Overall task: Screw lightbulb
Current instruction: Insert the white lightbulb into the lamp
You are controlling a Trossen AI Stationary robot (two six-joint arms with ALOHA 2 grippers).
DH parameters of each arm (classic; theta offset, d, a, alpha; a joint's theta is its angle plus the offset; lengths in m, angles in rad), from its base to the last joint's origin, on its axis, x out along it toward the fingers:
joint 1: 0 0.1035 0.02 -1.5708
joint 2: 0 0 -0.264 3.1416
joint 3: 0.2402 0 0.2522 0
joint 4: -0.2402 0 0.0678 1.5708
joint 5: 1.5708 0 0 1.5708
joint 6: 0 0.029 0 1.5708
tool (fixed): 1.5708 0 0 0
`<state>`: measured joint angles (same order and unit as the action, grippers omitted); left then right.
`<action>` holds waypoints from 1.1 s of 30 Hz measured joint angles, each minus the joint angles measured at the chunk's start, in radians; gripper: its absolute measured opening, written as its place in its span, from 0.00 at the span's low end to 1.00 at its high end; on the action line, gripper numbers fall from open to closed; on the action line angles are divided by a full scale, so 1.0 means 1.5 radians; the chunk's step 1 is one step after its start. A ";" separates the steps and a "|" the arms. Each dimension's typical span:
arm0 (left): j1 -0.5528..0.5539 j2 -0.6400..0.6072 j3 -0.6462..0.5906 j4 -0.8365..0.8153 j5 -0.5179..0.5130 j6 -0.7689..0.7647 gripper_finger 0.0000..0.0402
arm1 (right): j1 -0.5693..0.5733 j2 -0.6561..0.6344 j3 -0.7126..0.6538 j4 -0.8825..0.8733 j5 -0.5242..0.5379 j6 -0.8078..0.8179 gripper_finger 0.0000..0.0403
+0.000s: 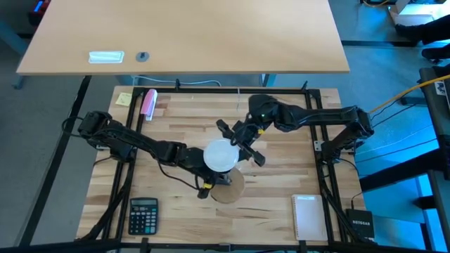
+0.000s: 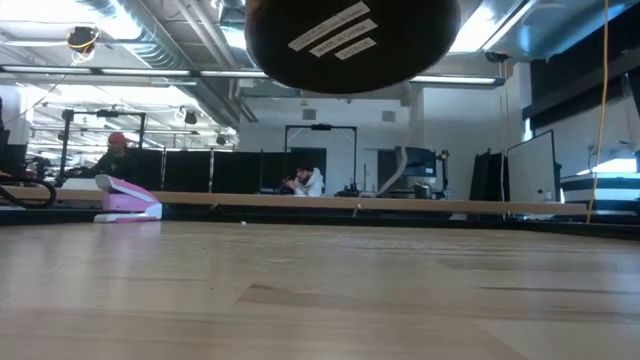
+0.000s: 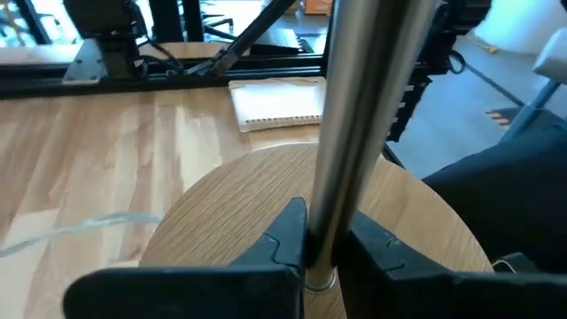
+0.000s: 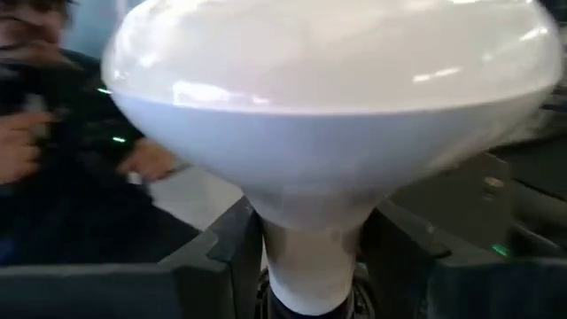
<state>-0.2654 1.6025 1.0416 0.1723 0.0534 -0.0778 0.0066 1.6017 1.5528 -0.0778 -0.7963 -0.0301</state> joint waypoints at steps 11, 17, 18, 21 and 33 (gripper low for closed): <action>0.004 -0.027 0.003 -0.081 -0.253 -0.070 0.07 | 0.033 -0.039 0.004 -0.119 0.369 -0.053 0.39; 0.002 -0.027 0.011 -0.131 -0.422 -0.120 0.07 | 0.071 -0.037 0.003 -0.130 0.586 -0.066 0.39; 0.001 -0.027 0.011 -0.131 -0.444 -0.124 0.07 | 0.077 -0.035 0.004 -0.128 0.614 -0.066 0.39; -0.010 -0.027 0.011 -0.131 -0.496 -0.128 0.07 | 0.093 -0.033 0.004 -0.124 0.671 -0.056 0.39; -0.027 -0.013 0.013 -0.118 -0.622 -0.149 0.07 | 0.102 -0.032 0.001 -0.127 0.763 0.002 0.39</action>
<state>-0.3061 1.5826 1.0618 -0.0046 -0.8791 -0.3009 0.1593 1.5537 1.5547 -0.2678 0.3483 -0.0266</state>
